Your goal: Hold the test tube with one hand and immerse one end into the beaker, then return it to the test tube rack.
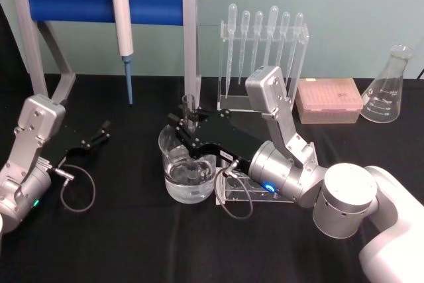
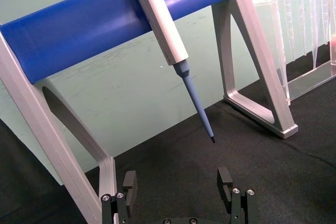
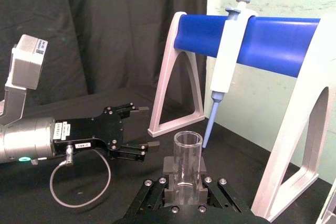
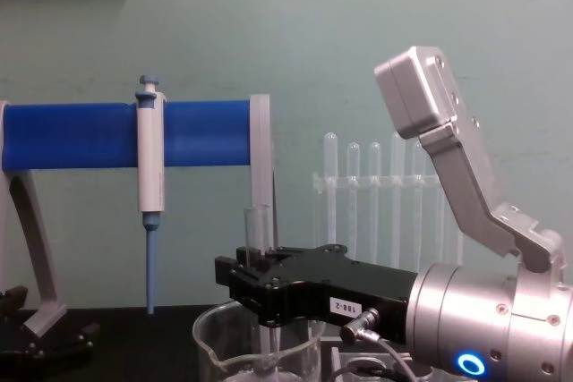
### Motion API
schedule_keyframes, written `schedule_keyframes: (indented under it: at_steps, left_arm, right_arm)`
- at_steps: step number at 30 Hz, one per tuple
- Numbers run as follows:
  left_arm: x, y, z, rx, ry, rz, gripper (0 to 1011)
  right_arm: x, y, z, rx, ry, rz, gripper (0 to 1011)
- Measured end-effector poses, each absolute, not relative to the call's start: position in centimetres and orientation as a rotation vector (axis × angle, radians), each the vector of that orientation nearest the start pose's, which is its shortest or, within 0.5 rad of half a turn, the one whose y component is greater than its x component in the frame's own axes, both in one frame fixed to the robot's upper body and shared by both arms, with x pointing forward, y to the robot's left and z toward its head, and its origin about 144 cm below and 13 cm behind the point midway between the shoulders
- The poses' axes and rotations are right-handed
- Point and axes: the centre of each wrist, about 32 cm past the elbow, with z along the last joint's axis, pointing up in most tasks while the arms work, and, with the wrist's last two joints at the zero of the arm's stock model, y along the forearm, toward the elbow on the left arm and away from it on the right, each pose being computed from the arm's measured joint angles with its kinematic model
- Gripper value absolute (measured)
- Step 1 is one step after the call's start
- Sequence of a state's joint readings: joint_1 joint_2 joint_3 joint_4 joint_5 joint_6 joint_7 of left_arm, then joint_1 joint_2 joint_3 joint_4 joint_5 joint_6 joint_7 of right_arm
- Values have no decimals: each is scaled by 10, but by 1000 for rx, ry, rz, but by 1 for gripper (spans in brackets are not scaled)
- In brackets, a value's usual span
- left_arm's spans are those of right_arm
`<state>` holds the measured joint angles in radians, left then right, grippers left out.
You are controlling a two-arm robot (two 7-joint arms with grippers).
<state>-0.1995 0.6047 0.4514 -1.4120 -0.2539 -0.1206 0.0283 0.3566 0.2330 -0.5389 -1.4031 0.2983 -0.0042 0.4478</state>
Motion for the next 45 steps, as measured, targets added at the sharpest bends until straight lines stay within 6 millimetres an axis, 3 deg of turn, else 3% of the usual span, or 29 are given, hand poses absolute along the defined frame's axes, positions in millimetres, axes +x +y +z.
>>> schedule_keyframes:
  at_steps: [45]
  left_arm:
    - [489, 310, 1140, 304, -285, 1248, 1000]
  right_arm:
    - [523, -147, 1181, -26, -82, -652, 224]
